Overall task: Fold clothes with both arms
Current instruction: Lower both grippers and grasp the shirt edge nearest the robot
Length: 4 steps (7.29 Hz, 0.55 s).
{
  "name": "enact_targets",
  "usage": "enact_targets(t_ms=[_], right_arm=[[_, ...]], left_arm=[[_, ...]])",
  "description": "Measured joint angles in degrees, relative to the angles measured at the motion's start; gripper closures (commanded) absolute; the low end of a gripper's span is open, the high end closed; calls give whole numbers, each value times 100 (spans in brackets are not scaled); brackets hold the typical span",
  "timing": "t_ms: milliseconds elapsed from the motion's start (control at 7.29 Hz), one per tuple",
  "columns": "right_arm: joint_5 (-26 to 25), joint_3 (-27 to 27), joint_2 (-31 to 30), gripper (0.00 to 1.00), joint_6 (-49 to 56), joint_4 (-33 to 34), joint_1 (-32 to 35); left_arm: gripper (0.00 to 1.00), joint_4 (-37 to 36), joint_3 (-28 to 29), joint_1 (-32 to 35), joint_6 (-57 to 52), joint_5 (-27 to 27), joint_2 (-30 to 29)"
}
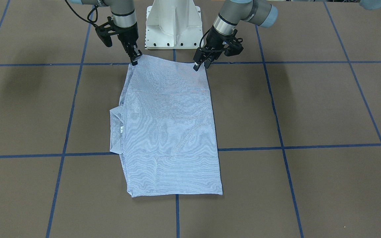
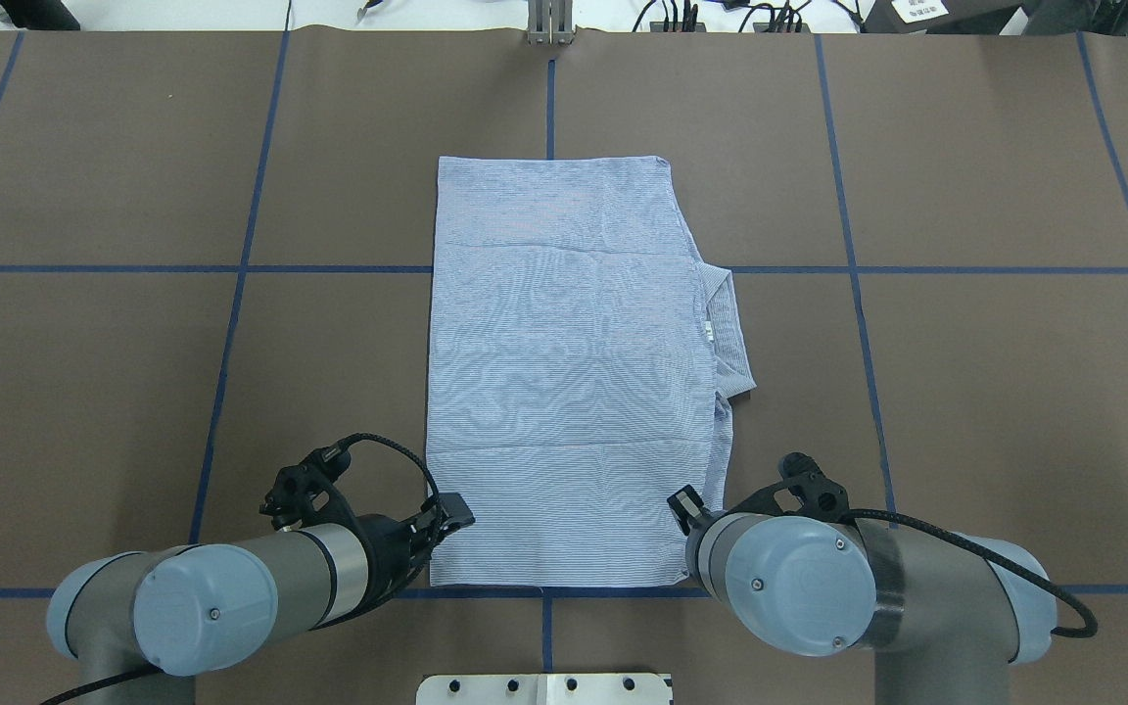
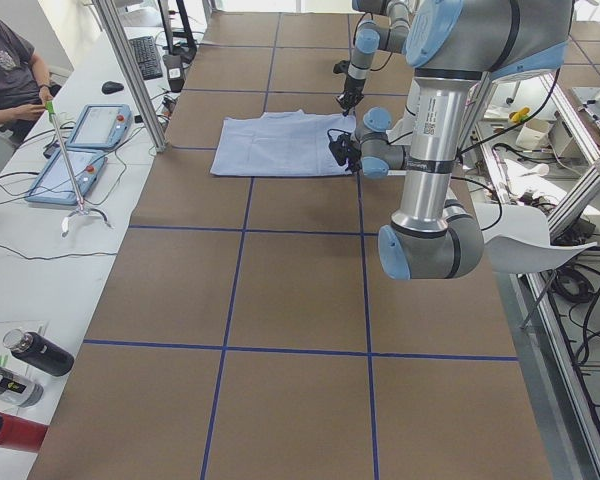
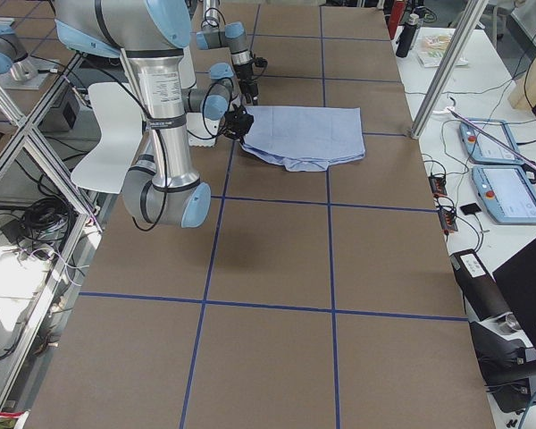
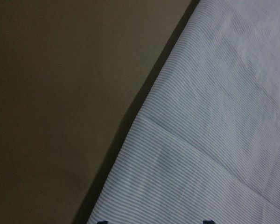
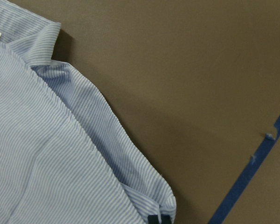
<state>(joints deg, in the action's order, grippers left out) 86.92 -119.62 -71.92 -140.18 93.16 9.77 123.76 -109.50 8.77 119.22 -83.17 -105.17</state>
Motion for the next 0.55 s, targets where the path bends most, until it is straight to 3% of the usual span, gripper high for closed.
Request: enact_targets(t_ms=[275,549], right_arm=[[1,-6,-5,100,0,5,6],[1,-32,1,100,0,8,7]], left_arm=[[37,-56,-7,-164,117,9,60],[46,-115,-8,-260,143,11,73]])
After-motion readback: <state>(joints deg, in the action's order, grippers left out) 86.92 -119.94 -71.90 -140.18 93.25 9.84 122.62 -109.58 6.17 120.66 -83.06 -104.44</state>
